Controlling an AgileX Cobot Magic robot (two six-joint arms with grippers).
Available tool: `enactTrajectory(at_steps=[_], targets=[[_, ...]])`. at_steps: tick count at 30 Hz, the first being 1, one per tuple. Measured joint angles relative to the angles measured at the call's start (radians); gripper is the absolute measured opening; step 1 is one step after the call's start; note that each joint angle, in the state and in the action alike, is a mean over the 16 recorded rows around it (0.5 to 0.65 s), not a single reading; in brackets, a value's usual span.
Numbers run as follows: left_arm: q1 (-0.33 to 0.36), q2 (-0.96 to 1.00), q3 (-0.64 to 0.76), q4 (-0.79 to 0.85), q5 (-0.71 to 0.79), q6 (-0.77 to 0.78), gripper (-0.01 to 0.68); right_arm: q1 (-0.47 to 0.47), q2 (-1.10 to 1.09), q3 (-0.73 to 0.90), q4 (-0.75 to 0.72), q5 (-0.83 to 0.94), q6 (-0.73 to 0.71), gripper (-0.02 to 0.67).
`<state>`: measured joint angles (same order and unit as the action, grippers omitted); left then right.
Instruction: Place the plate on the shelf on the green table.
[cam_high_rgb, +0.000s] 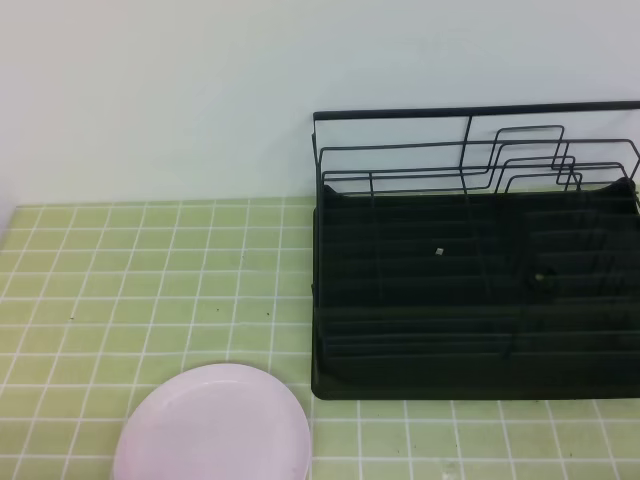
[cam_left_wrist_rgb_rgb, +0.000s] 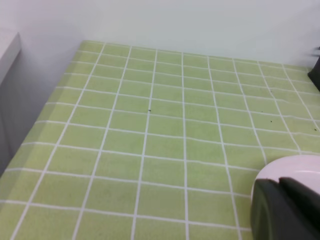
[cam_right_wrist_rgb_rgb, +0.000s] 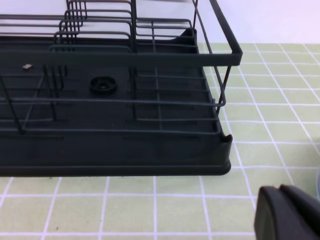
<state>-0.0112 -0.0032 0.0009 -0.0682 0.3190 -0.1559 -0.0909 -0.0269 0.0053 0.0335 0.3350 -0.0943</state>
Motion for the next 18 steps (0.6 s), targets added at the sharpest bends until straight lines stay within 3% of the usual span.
enactTrajectory(at_steps=[18], targets=[[0.000,0.000,0.000,0.000,0.000,0.000,-0.003,0.000,-0.002,0.000,0.000,0.000,0.000,-0.003]])
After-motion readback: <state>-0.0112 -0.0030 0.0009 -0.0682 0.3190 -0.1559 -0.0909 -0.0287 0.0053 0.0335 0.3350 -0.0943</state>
